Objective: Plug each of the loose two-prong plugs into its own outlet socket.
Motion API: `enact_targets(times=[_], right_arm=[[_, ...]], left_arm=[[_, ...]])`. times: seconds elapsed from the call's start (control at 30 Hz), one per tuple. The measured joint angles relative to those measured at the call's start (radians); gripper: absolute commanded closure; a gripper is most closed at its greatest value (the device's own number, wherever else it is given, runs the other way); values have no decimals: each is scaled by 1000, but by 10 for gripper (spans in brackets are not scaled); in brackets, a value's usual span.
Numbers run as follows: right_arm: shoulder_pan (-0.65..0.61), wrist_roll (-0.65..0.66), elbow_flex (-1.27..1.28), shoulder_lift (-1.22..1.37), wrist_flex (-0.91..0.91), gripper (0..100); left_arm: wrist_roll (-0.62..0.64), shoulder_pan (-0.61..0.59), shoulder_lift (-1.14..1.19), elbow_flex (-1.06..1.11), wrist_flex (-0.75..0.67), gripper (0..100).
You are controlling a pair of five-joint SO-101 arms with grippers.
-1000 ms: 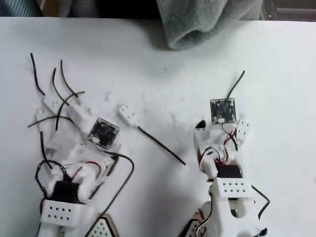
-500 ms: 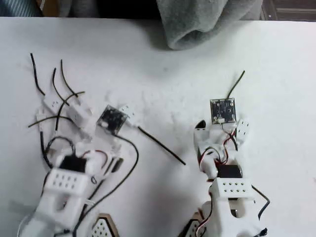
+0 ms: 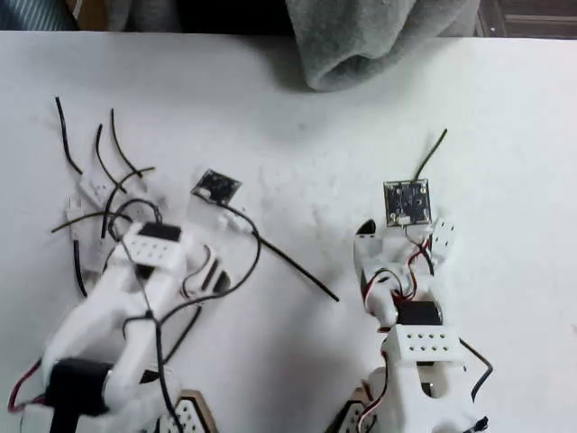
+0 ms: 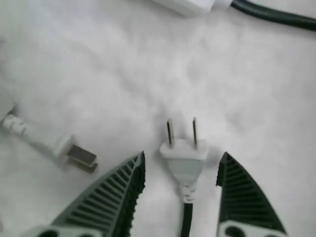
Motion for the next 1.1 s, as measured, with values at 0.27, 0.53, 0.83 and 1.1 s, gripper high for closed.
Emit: enact_targets(times=[0.27, 0.53, 0.83, 1.1], right_arm=[[0, 0, 0, 0, 0, 726], [0, 0, 0, 0, 0, 726], [0, 0, 0, 0, 0, 726], [0, 0, 0, 0, 0, 726]], left_arm=[[2, 12, 91, -57, 12, 811], [2, 71, 95, -64, 12, 858], [2, 72, 114, -74, 21, 857], [3, 74, 345, -296, 176, 967]])
